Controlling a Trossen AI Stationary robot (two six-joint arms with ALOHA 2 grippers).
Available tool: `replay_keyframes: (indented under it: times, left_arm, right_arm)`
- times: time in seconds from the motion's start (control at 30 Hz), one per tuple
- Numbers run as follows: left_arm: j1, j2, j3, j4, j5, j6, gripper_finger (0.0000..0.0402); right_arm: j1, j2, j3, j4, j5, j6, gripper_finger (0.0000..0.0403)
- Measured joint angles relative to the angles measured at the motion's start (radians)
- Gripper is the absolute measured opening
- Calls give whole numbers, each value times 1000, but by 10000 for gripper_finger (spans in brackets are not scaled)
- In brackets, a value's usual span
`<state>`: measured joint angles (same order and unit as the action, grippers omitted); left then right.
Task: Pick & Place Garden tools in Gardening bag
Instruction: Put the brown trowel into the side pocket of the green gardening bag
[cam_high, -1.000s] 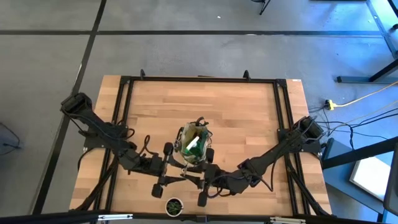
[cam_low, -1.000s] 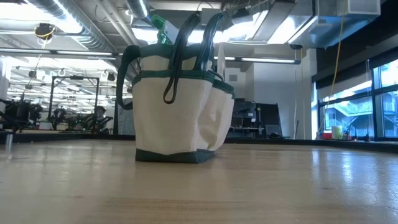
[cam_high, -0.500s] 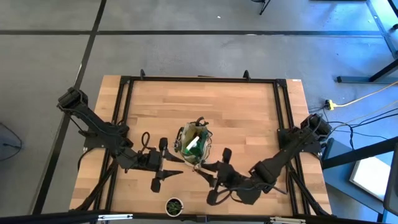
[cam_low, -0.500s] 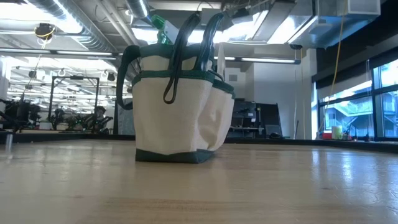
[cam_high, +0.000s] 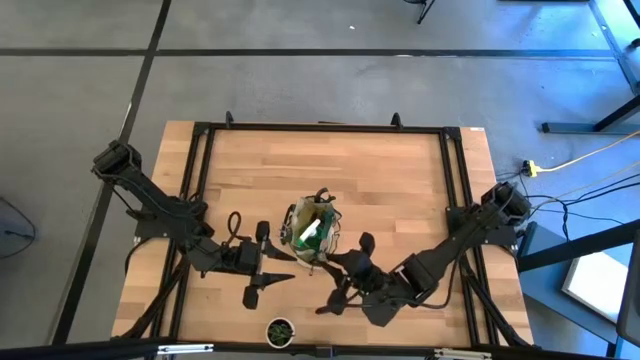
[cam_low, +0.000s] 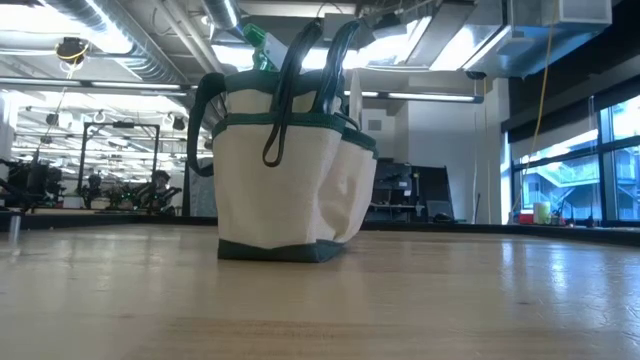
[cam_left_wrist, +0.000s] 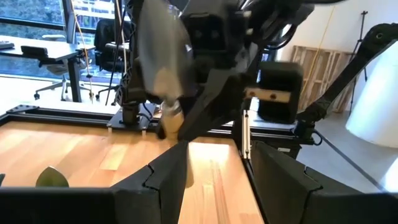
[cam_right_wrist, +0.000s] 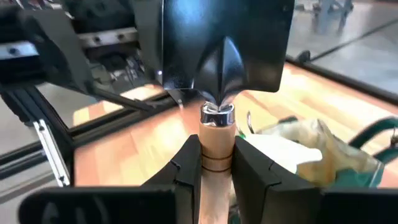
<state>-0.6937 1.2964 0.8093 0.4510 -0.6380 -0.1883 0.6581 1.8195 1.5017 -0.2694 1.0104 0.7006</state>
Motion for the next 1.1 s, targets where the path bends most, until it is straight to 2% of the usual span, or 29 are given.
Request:
replay_keyframes:
  times: [0.17, 0.27, 0.37, 0.47, 0.6, 0.8, 0.93, 1.1]
  left_arm:
    - [0, 0, 0, 0, 1, 0, 171]
    - [0, 0, 0, 0, 1, 0, 171]
    - [0, 0, 0, 0, 1, 0, 171]
    - [0, 0, 0, 0, 2, 0, 171]
    - [0, 0, 0, -1, 2, 0, 171]
    - [0, 0, 0, -2, 3, 0, 171]
    - [0, 1, 0, -7, 3, -2, 171]
    - [0, 1, 0, -7, 3, -8, 171]
  right_arm:
    - [-18, 0, 0, -119, -31, 105, 62]
    - [-16, 0, 0, -251, 22, 169, 62]
    - [-16, 0, 0, -393, 71, 306, 62]
    - [-17, 0, -1, -451, 90, 363, 62]
    - [-12, 0, -36, -449, 127, 361, 62]
    - [-11, -3, -97, -443, 110, 358, 62]
    - [-2, -4, -146, -333, 52, 335, 62]
    - [81, -4, -193, -189, 16, 276, 62]
